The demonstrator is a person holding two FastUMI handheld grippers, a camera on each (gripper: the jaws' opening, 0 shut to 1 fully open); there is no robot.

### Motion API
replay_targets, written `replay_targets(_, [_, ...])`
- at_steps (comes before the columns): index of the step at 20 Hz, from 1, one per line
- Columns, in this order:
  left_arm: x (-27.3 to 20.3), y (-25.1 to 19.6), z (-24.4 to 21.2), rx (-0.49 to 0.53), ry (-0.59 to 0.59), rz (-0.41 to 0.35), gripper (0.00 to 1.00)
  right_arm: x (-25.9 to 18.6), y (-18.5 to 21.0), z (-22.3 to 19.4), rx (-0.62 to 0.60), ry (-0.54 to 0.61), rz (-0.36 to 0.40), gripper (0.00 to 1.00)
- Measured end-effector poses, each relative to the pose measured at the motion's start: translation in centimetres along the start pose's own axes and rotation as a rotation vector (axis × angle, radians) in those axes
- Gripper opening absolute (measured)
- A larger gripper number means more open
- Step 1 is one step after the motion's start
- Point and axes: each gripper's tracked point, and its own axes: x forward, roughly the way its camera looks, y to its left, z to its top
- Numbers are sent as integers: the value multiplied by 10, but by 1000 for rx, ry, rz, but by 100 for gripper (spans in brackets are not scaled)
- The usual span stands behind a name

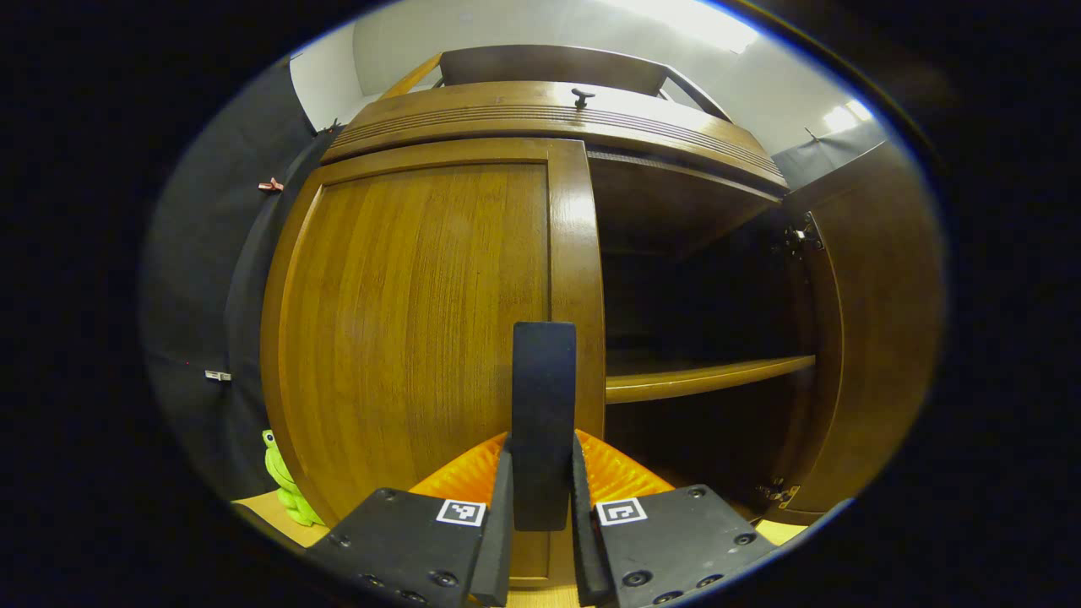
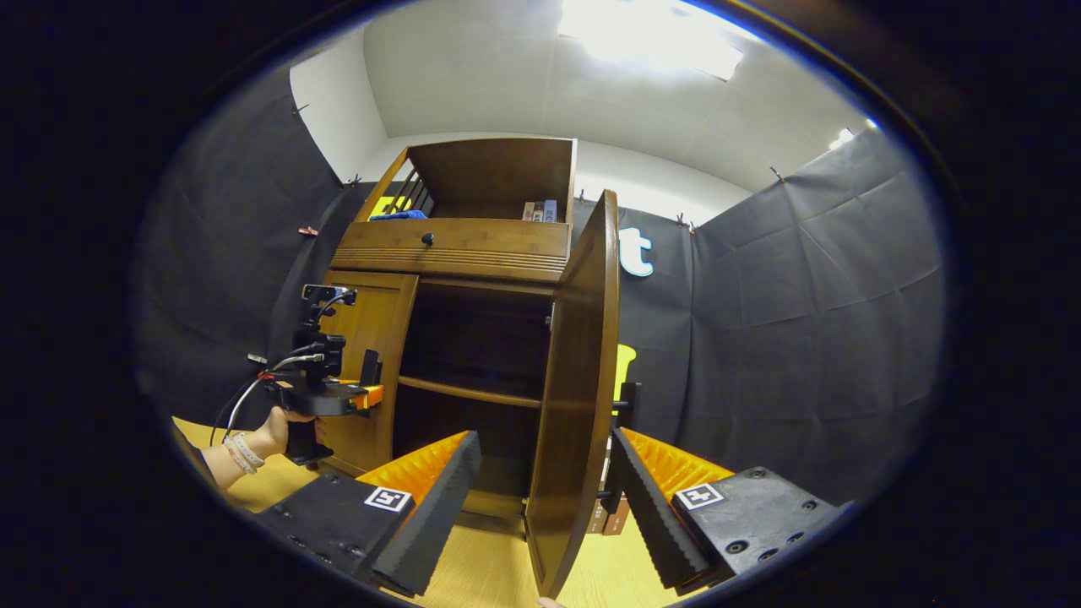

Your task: Open the right door of the double-door shoe cabinet with the right hand, and open the left door with the left hand.

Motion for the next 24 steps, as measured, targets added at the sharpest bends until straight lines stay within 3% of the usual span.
replay_targets(6, [-23,3,2,-15,18,-43,31,-1,5,1,2,0,14,97])
replay_targets(12, [-61,9,8,-22,18,-85,31,-14,37,7,8,13,59,97])
replay_targets(24, [-131,41,17,-7,23,-96,31,-11,91,9,33,25,147,97])
